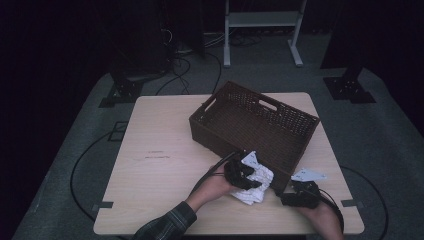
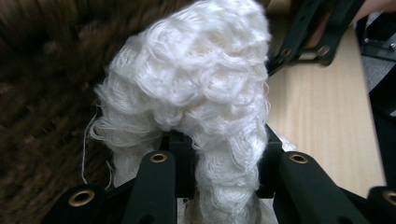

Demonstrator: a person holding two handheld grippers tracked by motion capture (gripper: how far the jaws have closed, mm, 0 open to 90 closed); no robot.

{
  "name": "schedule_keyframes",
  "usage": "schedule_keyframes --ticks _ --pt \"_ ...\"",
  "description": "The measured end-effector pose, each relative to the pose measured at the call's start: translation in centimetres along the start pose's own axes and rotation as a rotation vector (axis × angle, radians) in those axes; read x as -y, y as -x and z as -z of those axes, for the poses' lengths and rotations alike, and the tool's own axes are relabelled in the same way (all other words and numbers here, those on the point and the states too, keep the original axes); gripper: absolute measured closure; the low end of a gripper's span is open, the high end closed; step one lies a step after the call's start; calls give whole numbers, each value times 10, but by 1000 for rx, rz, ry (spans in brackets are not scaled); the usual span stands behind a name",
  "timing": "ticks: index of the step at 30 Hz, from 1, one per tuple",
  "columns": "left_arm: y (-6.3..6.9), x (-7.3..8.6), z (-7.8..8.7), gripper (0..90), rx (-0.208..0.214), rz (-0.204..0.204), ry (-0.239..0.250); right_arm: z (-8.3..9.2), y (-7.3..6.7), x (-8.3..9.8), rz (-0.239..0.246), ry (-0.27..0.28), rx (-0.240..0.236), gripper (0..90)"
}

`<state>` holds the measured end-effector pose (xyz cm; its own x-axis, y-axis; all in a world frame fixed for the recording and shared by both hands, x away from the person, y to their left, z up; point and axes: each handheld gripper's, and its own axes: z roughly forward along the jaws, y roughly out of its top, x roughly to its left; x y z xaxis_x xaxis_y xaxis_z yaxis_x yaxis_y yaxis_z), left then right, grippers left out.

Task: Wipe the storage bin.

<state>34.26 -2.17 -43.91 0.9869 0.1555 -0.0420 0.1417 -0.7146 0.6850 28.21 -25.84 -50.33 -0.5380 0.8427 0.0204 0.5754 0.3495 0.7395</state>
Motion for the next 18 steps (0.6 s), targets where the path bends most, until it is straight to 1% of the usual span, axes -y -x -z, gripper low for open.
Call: schedule_keyframes --ticks 2,3,5,7,8,9,10,12,16,18 --pt "1 -1 2 682 -1 -3 4 0 0 0 4 3 2 190" --pt "2 -5 8 682 -1 -13 23 0 0 0 2 1 1 190" --pt "3 -7 10 682 -3 -15 32 0 0 0 3 2 1 190" --pt "6 -11 16 682 -2 -25 55 0 0 0 2 2 1 190" --pt "9 -16 21 682 -4 -35 77 0 0 0 3 2 2 190" --pt "9 -16 21 682 -4 -35 77 0 0 0 3 2 2 190" --pt "11 -21 25 682 -8 -49 92 0 0 0 3 1 1 190" --pt "14 -26 28 682 -11 -56 115 0 0 0 3 -2 1 190" --pt "17 -31 27 682 -9 -70 113 0 0 0 6 3 2 190" --pt "17 -31 23 682 -3 -66 109 0 0 0 6 4 2 190"
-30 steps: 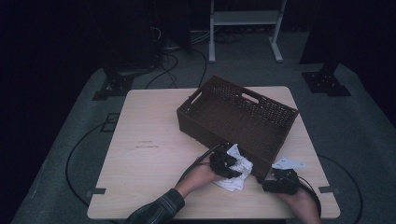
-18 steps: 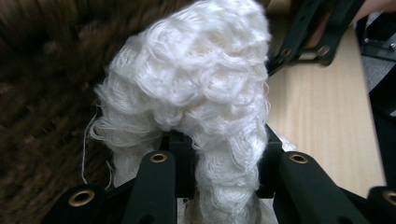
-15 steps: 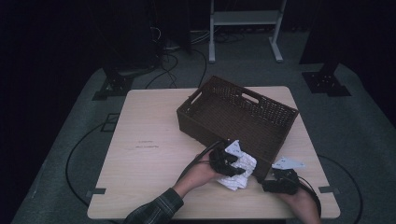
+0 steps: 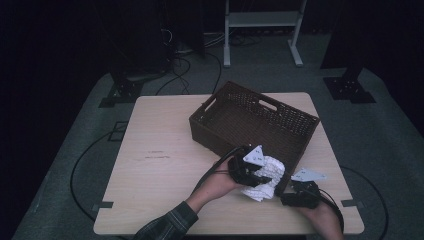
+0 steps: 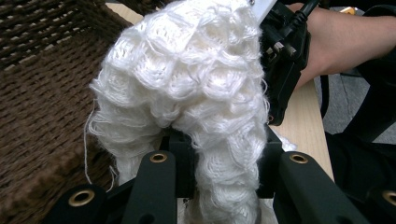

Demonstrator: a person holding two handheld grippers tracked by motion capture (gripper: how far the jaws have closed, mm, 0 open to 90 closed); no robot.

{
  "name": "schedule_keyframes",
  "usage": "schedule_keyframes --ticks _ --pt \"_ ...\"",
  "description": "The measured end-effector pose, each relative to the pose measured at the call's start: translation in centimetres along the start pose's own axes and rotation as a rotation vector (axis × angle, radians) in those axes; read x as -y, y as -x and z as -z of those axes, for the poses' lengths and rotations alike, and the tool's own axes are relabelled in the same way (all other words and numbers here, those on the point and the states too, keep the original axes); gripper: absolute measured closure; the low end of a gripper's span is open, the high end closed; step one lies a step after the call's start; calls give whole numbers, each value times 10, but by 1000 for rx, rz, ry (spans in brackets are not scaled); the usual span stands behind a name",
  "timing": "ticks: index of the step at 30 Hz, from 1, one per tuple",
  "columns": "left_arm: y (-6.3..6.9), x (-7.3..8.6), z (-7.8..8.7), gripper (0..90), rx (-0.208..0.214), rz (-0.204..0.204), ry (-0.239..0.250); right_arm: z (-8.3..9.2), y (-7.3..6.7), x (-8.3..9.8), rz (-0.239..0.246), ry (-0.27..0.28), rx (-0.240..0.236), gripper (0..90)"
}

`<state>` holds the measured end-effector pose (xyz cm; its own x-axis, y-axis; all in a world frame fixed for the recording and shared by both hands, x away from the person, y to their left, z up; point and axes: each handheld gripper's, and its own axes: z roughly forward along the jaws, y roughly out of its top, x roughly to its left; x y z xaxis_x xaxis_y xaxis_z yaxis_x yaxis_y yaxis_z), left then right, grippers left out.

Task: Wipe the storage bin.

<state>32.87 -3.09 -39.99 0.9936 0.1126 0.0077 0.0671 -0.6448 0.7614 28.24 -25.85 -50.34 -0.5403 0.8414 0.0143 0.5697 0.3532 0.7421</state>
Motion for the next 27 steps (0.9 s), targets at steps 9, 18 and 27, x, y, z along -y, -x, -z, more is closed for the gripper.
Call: schedule_keyframes --ticks 9,18,27 --pt "2 2 -16 683 28 -7 -36 0 0 0 -2 -4 -1 190" --pt "3 10 -38 684 41 -7 -98 0 0 0 -5 -2 0 190" --pt "1 26 -57 685 62 5 -189 0 0 0 -6 -4 -1 190"
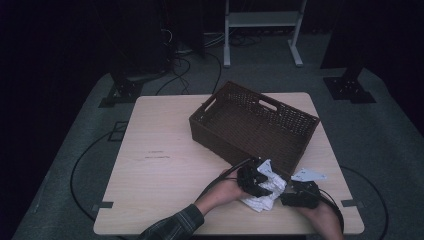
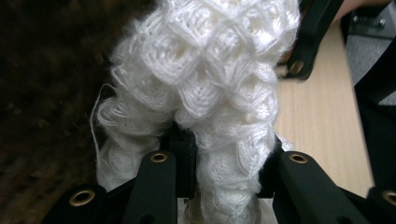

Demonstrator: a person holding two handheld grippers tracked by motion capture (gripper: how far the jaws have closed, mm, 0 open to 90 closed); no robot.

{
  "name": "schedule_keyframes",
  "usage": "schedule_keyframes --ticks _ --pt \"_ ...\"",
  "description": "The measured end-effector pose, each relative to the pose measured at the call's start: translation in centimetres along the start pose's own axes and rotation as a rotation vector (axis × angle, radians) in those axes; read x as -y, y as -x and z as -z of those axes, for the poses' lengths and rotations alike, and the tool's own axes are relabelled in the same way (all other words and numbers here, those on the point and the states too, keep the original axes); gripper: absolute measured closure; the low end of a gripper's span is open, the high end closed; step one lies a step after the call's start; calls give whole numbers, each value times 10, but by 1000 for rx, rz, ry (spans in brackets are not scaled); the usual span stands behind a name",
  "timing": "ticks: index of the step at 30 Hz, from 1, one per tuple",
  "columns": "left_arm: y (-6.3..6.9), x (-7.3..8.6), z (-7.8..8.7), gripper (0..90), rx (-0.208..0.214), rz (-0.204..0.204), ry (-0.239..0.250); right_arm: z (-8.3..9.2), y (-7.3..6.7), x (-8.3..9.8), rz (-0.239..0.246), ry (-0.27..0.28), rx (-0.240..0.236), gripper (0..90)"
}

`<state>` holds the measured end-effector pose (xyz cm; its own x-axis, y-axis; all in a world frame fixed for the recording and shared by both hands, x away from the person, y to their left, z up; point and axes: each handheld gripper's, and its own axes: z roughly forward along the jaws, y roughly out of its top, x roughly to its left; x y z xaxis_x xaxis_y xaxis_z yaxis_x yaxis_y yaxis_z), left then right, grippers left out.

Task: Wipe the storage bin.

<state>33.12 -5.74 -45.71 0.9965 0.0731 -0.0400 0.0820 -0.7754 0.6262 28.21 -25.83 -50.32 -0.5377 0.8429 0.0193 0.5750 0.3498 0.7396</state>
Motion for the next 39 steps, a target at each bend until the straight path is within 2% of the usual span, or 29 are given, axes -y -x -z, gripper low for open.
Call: schedule_keyframes --ticks 5,10,13,14,15,17,18,19,21,24,27,28,32,34,35,36,38,39 --pt "-3 9 -7 686 18 33 -32 0 0 0 3 1 0 190" --pt "-2 9 -4 687 20 35 -20 0 0 0 2 1 0 190" --pt "-1 9 9 687 25 35 3 0 0 0 3 0 1 189" --pt "-1 9 9 687 25 35 3 0 0 0 3 0 1 189" --pt "-1 11 17 687 17 39 11 0 0 0 3 0 1 189" --pt "-1 13 22 687 13 44 16 0 0 0 3 0 1 188" --pt "-3 18 32 687 -3 61 26 0 0 0 3 0 1 188" --pt "-3 18 32 687 -3 61 26 0 0 0 3 0 1 186" --pt "-8 27 47 686 -27 91 44 0 0 0 4 0 1 184" --pt "-11 33 56 686 -50 112 54 0 0 0 4 -1 1 180" --pt "-17 47 71 686 -78 152 69 -1 0 -1 1 -5 3 168" --pt "-17 47 71 685 -78 152 69 -1 0 -1 1 -5 3 168" --pt "-17 66 89 684 -122 180 61 -1 1 -1 5 -5 -1 163" --pt "-17 71 93 684 -130 186 61 -1 1 -1 7 -6 -1 162" --pt "-17 80 101 684 -157 198 61 -1 1 -1 9 -5 -1 161" --pt "-17 80 101 684 -157 198 61 -1 1 -1 9 -5 -1 161" --pt "-16 95 114 683 -194 222 59 -1 1 -1 12 -5 -4 154" --pt "-16 95 114 682 -194 222 59 -1 1 -1 12 -5 -4 154"
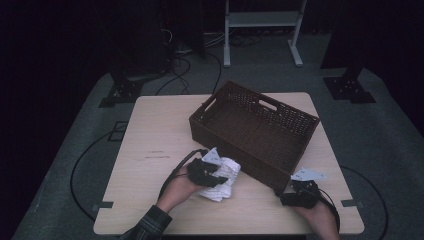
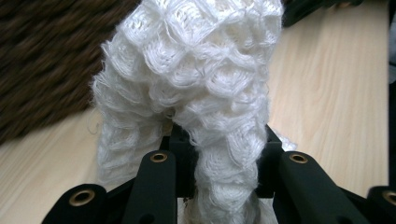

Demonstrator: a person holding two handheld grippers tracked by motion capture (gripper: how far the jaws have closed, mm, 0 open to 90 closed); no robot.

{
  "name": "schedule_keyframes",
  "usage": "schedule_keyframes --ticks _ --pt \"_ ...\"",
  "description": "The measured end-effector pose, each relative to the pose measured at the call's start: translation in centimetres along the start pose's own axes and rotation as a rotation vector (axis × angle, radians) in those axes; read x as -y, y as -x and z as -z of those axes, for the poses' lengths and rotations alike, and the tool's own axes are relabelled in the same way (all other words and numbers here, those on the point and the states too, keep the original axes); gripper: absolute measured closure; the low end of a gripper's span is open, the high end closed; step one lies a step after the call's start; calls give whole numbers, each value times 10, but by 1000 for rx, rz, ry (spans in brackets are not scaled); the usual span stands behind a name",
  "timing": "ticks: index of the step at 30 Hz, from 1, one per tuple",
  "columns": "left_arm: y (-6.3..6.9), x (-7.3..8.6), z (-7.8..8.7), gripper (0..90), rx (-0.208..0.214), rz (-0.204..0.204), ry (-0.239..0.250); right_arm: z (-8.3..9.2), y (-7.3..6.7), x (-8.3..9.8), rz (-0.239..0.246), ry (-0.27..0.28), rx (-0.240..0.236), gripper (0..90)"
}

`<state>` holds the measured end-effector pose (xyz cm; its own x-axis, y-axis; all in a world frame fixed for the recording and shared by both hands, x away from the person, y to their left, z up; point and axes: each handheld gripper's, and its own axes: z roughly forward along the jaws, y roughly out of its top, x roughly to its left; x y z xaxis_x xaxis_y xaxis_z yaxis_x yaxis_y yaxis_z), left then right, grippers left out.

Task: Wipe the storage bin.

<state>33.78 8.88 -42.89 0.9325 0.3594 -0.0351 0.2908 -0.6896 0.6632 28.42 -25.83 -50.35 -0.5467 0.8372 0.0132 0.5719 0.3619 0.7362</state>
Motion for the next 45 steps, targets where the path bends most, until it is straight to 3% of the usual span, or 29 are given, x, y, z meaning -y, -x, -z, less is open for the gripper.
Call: schedule_keyframes --ticks 2,7,9,13,14,15,22,26,28,30,31,32,37,45 --pt "-5 15 11 681 -29 32 4 0 0 0 2 0 -1 156" --pt "-11 33 25 679 -58 82 17 1 1 0 5 -4 -9 192" --pt "-12 46 32 675 -100 101 13 5 1 -3 -21 -33 -20 220" --pt "-12 58 39 670 -114 121 14 9 2 -3 -32 -53 -49 257" --pt "-12 64 44 670 -119 140 23 14 4 -3 -35 -48 -75 319" --pt "-12 64 44 670 -119 140 23 14 4 -3 -35 -48 -75 319" --pt "-11 79 57 671 -146 181 46 37 4 0 -3 -6 -119 446" --pt "-10 86 60 670 -153 198 50 52 7 -2 25 31 -162 604" --pt "-10 87 61 670 -153 198 46 55 8 -3 30 39 -167 637" --pt "-9 90 62 671 -158 209 48 65 12 -6 37 74 -167 769" --pt "-9 90 62 671 -158 209 48 65 12 -6 37 74 -167 769" --pt "-9 92 62 671 -161 213 45 72 15 -8 45 107 -166 857" --pt "-9 92 61 671 -167 215 46 85 21 -21 51 188 -187 895" --pt "-9 92 58 676 -176 223 34 90 25 -39 72 233 -191 895"
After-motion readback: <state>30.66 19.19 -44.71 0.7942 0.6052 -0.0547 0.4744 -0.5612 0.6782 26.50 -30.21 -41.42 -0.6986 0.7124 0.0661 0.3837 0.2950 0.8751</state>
